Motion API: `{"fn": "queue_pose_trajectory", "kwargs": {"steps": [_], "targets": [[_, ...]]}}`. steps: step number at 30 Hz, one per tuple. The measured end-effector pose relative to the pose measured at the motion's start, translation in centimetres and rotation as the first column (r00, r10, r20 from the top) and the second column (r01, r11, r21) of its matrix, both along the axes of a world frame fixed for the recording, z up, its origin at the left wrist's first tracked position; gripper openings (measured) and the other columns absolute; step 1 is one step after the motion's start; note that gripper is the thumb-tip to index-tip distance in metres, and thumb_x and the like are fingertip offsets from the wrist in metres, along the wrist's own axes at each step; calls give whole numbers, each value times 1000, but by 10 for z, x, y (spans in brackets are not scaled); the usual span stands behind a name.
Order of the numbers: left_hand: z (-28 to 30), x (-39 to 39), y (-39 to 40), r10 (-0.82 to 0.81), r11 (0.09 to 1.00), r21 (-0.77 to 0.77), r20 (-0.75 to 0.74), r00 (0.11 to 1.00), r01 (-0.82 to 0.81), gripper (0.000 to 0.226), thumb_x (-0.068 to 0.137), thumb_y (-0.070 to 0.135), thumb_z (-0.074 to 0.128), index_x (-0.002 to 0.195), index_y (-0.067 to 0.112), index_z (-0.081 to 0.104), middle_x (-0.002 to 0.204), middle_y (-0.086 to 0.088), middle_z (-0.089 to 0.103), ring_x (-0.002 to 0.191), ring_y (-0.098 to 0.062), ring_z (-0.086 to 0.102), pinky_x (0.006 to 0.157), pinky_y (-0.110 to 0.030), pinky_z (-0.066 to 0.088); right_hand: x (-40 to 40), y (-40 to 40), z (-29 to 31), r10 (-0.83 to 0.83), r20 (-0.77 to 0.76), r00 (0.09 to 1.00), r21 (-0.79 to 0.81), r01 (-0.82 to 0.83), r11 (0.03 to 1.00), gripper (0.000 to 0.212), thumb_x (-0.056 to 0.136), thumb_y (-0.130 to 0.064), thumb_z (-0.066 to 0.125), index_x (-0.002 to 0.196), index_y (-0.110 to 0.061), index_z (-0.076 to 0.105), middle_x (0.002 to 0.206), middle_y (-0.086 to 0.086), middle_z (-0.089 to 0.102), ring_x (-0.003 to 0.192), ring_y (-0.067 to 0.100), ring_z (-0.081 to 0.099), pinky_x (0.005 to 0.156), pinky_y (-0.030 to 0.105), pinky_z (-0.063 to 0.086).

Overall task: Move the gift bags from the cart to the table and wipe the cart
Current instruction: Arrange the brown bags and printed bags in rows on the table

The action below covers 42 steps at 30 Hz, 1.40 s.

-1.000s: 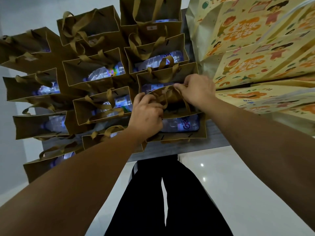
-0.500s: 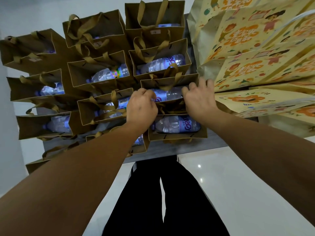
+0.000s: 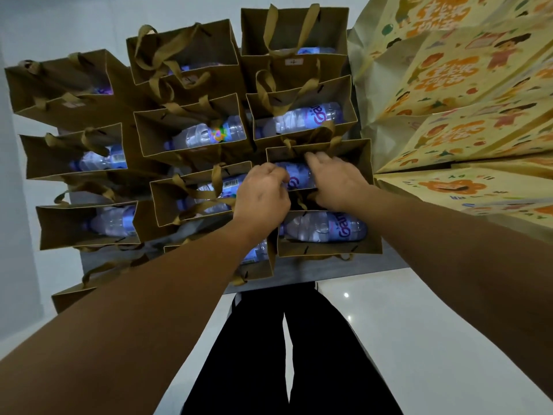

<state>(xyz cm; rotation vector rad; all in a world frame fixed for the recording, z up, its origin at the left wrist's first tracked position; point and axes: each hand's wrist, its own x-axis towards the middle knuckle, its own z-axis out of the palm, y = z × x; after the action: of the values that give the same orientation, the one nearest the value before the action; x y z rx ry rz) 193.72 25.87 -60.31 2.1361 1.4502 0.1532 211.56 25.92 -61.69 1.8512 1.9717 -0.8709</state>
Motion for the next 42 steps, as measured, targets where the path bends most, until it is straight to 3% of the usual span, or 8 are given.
{"fn": "queue_pose_trajectory", "kwargs": {"steps": [9, 15, 20, 28, 31, 35, 39, 42], "targets": [[12, 6, 15, -100, 982, -169, -107, 989, 81, 21, 94, 15, 54, 105, 10, 71, 104, -10, 63, 100, -28, 56, 75, -33, 40, -4, -3, 27, -30, 49, 998, 9, 29, 1000, 22, 90, -27, 68, 108, -15, 70, 102, 6, 54, 98, 25, 56, 82, 36, 47], [48, 13, 29, -157, 944, -317, -198, 967, 88, 21, 95, 22, 55, 109, 13, 68, 110, -12, 62, 104, -32, 58, 85, -42, 52, 2, -4, 82, -188, -97, 977, 167, 202, 965, 16, 95, -37, 60, 91, -23, 68, 97, 4, 60, 104, 28, 55, 89, 40, 48], [87, 19, 30, -85, 947, -321, -192, 978, 19, 30, 93, 24, 59, 122, 18, 63, 118, -8, 61, 111, -28, 58, 90, -40, 52, 6, 9, 137, -362, -177, 915, 171, 391, 905, 35, 94, -39, 61, 68, -16, 63, 73, 7, 63, 79, 28, 60, 61, 32, 40], [173, 9, 23, 21, 955, -290, -115, 993, -54, 118, 76, 18, 84, 161, 34, 4, 167, -3, 6, 150, -34, 18, 116, -44, 33, -1, 8, 254, -321, -462, 827, 219, 456, 862, 29, 94, -27, 63, 69, -12, 66, 69, 2, 64, 68, 16, 57, 59, 29, 43], [214, 6, 25, 90, 960, -258, -67, 994, -104, 123, 74, 14, 86, 160, 39, 1, 165, -6, 20, 148, -33, 28, 113, -44, 39, -6, 4, 302, -264, -574, 775, 211, 452, 867, 29, 99, -28, 59, 77, -10, 66, 74, 5, 62, 67, 16, 56, 59, 29, 45], [269, -4, 17, 196, 969, -164, 46, 979, -186, 88, 84, 21, 79, 155, 36, 29, 132, -3, 59, 121, -28, 59, 94, -42, 57, -27, 2, 361, -168, -641, 749, 294, 442, 848, 35, 102, -33, 55, 84, -4, 66, 67, 2, 55, 62, 15, 51, 61, 32, 45], [317, -21, 6, 279, 960, -1, 47, 959, -279, 25, 91, 27, 72, 115, 24, 65, 102, 5, 66, 93, -16, 63, 74, -28, 50, -49, 4, 405, -85, -688, 721, 362, 442, 821, 45, 102, -38, 55, 89, 4, 65, 63, 2, 48, 58, 15, 45, 59, 34, 42], [349, -44, 1, 355, 934, 33, -1, 935, -355, 18, 91, 37, 73, 95, 21, 65, 92, 3, 65, 84, -13, 62, 74, -30, 52, -66, 2, 433, -14, -733, 680, 397, 444, 803, 42, 102, -37, 54, 93, 2, 67, 67, 3, 51, 58, 13, 45, 57, 32, 42]]}}
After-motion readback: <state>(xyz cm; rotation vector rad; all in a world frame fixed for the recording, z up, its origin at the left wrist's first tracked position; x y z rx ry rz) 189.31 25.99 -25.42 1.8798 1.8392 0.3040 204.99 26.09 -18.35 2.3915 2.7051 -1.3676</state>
